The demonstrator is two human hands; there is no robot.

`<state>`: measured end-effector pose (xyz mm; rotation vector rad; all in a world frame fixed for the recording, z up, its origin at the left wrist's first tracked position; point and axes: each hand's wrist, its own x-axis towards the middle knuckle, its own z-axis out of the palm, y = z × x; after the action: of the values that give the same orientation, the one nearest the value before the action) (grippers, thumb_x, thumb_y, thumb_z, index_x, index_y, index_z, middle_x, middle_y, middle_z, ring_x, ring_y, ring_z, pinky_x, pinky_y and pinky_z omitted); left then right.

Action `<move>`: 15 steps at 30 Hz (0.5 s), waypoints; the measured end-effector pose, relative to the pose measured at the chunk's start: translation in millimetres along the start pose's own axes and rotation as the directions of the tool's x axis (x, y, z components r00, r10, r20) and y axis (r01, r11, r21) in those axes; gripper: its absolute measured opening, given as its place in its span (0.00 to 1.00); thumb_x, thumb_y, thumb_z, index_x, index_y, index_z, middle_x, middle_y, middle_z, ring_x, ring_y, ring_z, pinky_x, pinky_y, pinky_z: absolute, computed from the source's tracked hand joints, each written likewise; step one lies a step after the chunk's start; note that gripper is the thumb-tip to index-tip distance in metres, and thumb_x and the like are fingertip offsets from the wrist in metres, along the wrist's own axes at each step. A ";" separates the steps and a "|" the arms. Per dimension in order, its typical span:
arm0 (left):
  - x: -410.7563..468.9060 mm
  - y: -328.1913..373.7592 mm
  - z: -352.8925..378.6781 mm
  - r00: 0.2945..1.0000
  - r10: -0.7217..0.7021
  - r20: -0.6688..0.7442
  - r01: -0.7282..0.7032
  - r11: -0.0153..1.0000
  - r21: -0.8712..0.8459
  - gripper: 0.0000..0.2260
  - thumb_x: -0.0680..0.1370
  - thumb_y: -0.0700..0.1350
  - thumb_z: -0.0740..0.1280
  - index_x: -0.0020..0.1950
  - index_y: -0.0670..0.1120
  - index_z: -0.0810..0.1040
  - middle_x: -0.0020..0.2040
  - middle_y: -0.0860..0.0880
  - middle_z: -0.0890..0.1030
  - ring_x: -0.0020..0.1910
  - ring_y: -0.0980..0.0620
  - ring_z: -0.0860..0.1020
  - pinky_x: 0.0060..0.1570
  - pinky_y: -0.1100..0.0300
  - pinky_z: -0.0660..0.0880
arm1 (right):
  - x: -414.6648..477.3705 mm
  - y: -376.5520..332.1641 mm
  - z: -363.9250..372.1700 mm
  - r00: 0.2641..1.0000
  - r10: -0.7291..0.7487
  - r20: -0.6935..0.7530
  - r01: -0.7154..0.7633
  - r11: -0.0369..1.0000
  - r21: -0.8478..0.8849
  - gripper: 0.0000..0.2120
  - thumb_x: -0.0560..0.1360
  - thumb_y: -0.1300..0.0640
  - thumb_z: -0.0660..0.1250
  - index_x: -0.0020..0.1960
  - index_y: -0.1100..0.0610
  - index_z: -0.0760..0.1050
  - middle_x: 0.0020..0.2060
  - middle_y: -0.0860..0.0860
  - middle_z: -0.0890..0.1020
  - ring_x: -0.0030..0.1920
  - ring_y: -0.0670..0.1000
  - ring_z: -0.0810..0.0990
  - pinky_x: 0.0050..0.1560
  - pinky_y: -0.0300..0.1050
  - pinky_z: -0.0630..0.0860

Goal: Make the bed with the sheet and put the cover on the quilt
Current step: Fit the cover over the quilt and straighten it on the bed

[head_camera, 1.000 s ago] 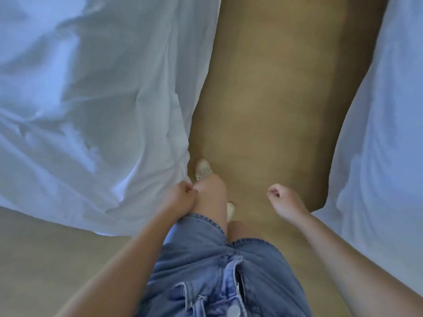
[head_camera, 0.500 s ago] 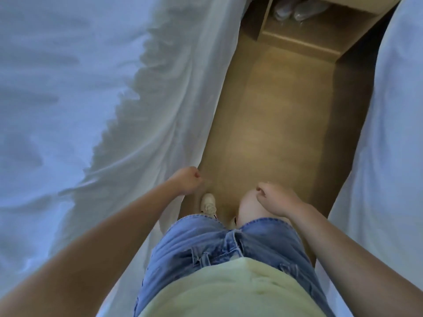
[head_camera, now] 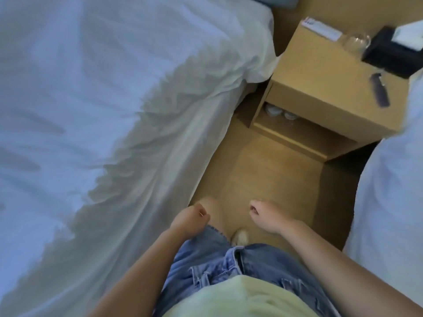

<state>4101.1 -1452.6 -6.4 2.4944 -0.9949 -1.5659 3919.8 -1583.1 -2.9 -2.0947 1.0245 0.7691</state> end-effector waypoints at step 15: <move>237.7 152.3 -284.2 0.998 0.013 -0.062 -0.015 0.999 -0.041 0.08 0.79 0.46 0.61 0.52 0.43 0.76 0.50 0.43 0.77 0.50 0.45 0.75 0.49 0.57 0.69 | 220.6 -32.7 -301.5 0.997 -0.029 -0.068 0.038 0.990 0.135 0.10 0.80 0.54 0.58 0.56 0.56 0.74 0.50 0.50 0.78 0.49 0.51 0.77 0.51 0.47 0.76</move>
<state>4326.5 -1783.7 -3.0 2.4870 -0.9596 -1.4797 4124.3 -1896.2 25.1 -2.0262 1.0448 0.6002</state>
